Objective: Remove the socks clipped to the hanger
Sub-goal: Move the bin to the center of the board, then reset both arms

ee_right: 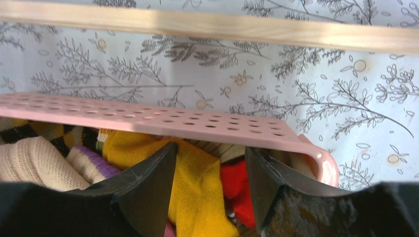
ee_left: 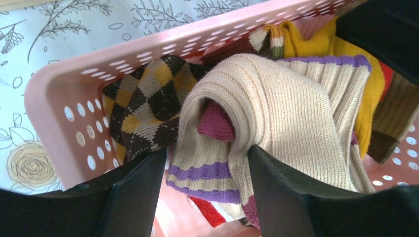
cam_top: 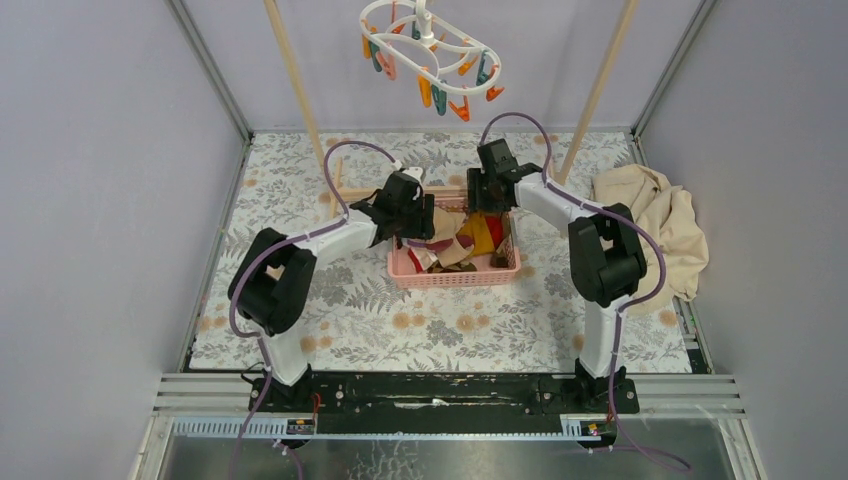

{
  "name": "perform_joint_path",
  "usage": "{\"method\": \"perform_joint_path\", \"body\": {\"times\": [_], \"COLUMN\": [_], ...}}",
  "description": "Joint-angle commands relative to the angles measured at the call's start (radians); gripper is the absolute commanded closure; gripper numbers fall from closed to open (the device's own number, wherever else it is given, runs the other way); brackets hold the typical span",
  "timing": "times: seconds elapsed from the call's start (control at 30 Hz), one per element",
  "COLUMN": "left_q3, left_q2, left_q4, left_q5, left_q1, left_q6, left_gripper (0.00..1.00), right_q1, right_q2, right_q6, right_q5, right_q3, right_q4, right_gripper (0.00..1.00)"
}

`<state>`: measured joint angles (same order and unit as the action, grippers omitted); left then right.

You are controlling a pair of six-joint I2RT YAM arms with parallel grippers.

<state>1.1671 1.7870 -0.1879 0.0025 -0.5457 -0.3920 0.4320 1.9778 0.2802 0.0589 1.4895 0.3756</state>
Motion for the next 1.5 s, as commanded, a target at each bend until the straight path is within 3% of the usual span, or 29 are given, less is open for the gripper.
{"method": "perform_joint_path", "body": {"times": [0.0,0.37,0.53,0.8,0.9,0.93,1.3,1.47], "left_q3": [0.041,0.139,0.189,0.145,0.130,0.121,0.026,-0.112], "left_q2": [0.035,0.090,0.076,-0.068,-0.124,-0.143,-0.456,-0.651], "left_q4": [0.064,0.098,0.024,-0.062,-0.103,-0.114,-0.232,-0.181], "left_q5": [-0.007,-0.040,-0.041,-0.021,-0.010,-0.007,-0.007,-0.049], "left_q1": [0.028,0.061,0.069,0.067,0.067,0.067,0.067,0.071], "left_q6": [0.027,0.064,0.067,0.046,0.037,0.036,-0.012,-0.009], "left_gripper": [0.32,0.31,0.24,0.15,0.09,0.02,0.01,0.01], "right_q1": [-0.013,-0.031,-0.033,-0.033,-0.033,-0.033,-0.033,-0.033], "right_q2": [0.039,0.108,0.053,-0.127,-0.192,-0.216,-0.517,-0.679], "right_q6": [0.021,0.051,0.041,0.020,0.016,0.011,-0.056,-0.068], "right_q5": [-0.005,0.037,-0.008,-0.056,-0.080,-0.082,-0.001,0.106], "right_q3": [0.093,0.226,0.160,0.053,0.026,0.014,-0.157,-0.285], "right_q4": [-0.015,0.007,-0.028,-0.062,-0.051,-0.050,-0.045,-0.067], "right_gripper": [0.40,0.40,0.37,0.25,0.02,0.01,0.00,0.00]}}
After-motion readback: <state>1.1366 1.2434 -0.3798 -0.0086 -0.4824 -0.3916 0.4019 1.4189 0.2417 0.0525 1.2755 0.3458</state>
